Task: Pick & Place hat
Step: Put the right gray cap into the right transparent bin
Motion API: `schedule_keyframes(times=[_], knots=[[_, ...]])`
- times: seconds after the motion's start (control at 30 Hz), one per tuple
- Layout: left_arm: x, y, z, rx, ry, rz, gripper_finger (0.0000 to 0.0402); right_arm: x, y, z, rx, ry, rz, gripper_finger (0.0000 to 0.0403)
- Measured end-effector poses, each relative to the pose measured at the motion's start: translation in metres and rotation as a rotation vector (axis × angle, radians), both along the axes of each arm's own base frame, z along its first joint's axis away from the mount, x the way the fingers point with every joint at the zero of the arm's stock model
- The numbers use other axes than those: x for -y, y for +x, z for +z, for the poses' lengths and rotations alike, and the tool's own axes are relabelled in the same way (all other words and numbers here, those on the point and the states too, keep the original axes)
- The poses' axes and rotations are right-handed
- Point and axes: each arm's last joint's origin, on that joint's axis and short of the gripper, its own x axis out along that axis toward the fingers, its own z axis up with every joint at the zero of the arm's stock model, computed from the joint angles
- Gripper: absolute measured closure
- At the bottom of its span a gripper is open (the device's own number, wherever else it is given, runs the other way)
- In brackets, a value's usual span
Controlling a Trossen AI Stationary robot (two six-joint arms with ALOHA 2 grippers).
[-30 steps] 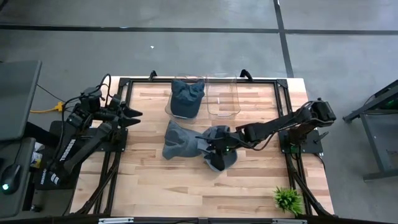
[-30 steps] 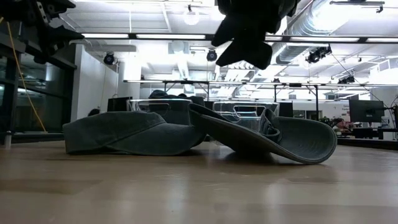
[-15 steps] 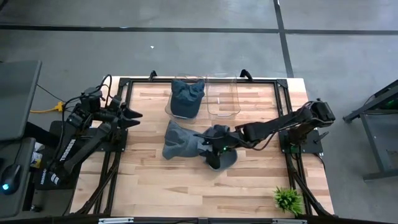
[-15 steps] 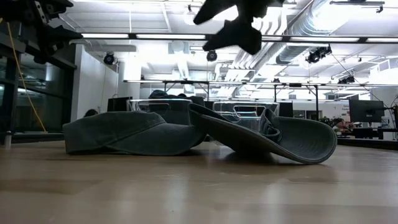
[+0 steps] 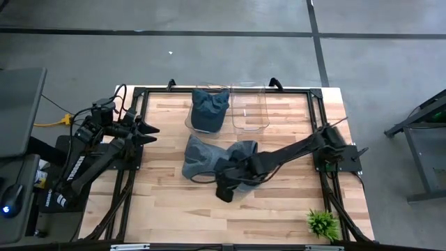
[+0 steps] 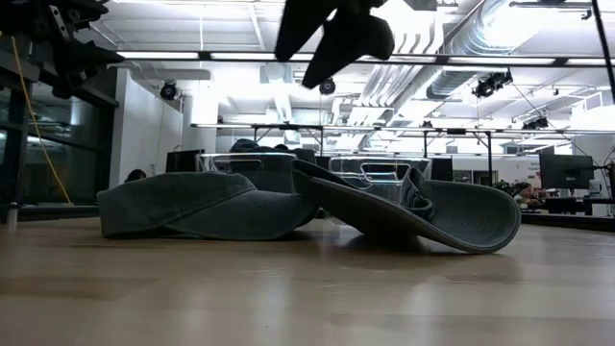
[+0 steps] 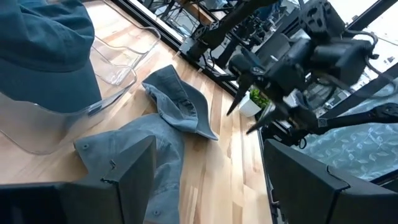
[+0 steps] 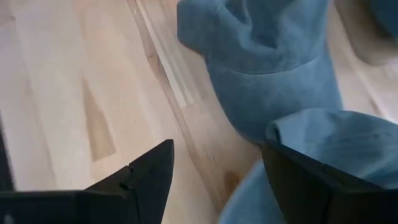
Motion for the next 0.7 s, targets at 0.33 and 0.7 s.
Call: schedule_keyframes(times=[0.33, 0.7], knots=[[0.002, 0.0, -0.001, 0.005, 0.006, -0.038, 0.0129, -0.004, 0.023, -0.033, -0.069, 0.053, -0.108, 0.0164], [0.003, -0.001, -0.005, -0.017, 0.037, -0.056, 0.0129, 0.004, 0.015, -0.036, -0.103, -0.097, -0.216, 0.0165]])
